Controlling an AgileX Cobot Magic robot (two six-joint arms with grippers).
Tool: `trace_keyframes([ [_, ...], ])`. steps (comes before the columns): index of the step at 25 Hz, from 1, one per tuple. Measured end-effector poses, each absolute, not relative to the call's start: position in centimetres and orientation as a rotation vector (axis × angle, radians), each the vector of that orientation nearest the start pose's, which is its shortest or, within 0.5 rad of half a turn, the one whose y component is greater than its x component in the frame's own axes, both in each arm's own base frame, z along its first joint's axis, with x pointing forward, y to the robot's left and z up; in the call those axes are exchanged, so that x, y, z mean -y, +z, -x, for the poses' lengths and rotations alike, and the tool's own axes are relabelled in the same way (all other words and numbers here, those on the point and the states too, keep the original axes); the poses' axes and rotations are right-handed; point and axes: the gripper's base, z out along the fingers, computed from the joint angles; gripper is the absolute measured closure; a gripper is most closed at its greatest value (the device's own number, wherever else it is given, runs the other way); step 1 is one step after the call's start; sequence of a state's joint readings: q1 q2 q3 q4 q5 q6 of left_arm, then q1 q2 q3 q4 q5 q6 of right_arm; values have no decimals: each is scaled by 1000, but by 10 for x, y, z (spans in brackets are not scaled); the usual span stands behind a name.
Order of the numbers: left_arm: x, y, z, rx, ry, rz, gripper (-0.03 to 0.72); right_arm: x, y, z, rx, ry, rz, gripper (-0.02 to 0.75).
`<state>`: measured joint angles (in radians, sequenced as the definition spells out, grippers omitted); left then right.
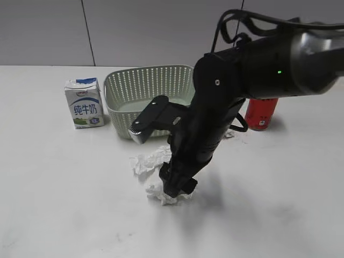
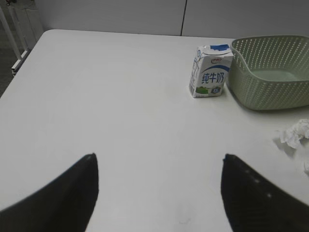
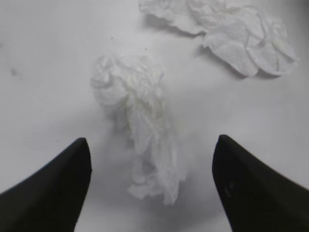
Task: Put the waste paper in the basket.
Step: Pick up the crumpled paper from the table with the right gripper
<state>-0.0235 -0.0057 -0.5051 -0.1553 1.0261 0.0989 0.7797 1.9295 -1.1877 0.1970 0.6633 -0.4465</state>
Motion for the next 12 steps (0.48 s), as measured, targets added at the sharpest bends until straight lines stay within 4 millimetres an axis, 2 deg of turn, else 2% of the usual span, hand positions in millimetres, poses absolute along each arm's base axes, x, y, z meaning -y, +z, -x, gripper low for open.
trace_keyframes([
  [6,12,282,6,-1988,-135,-128,101,-281,123,-271,-2548,198,1602,149],
  [8,12,282,6,-1988,-135,-129,101,-281,114,-271,-2585,183,1635,174],
  [10,12,282,6,-1988,-135,-127,101,-282,114,-273,-2590,181,1643,233],
  [12,12,282,6,-1988,-134,-129,101,-283,116,-274,-2590,179,1648,344],
])
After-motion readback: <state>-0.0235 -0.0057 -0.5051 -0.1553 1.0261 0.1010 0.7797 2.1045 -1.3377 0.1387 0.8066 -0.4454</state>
